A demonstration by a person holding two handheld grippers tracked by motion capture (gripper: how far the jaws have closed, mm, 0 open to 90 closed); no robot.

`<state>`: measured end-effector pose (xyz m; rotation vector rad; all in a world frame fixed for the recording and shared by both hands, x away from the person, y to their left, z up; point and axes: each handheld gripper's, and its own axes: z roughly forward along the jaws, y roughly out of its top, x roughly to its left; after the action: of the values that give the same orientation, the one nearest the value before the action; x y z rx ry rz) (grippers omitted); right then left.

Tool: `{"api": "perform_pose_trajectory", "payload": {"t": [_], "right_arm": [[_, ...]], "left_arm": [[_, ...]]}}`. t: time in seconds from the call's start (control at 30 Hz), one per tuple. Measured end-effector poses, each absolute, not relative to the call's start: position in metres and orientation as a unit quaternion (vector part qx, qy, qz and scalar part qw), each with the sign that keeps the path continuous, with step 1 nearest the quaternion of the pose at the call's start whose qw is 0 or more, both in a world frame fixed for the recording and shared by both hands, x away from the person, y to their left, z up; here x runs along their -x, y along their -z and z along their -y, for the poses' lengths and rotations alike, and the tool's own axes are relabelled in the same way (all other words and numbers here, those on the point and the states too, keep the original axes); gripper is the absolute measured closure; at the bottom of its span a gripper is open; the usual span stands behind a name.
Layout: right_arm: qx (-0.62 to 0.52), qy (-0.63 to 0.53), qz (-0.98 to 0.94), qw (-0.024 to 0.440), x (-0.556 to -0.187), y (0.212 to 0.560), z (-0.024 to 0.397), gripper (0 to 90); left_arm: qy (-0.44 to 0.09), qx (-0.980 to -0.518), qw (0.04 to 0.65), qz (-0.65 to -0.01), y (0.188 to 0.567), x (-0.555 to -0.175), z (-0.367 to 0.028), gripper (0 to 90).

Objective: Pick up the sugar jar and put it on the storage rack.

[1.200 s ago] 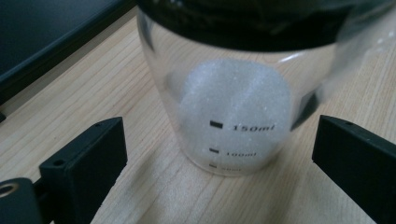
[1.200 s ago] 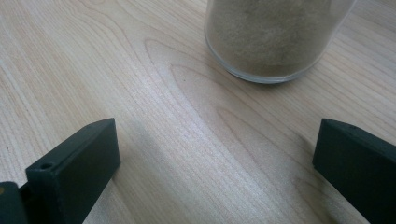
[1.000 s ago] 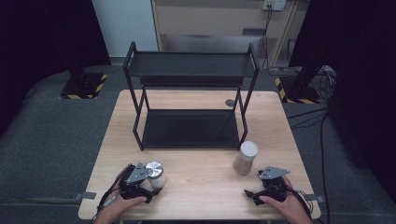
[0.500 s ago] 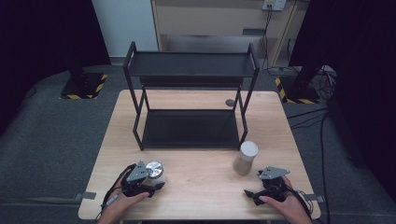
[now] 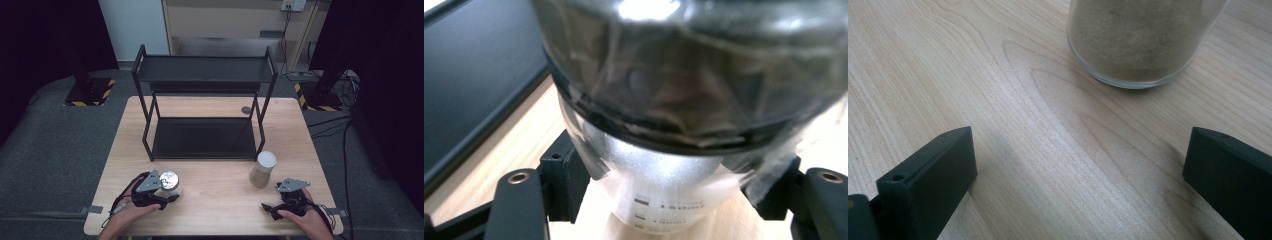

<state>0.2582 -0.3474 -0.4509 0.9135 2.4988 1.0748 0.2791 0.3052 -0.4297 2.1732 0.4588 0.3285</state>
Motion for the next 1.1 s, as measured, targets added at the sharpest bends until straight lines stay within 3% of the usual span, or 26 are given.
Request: {"api": "perform_pose_trajectory", "payload": {"t": [0.37,1.1], "right_arm": [[-0.315,-0.371,-0.863,0.135,-0.258,0.451,0.348,1.1],[-0.326,-0.370,-0.859,0.139,-0.257,0.451,0.344,1.1]], "left_arm": [[-0.124,-0.873,0.434,-0.183,0.430,-0.315,-0.298,30.0],[-0.132,-0.868,0.441,-0.185,0.415,-0.338,-0.299,30.0]]}}
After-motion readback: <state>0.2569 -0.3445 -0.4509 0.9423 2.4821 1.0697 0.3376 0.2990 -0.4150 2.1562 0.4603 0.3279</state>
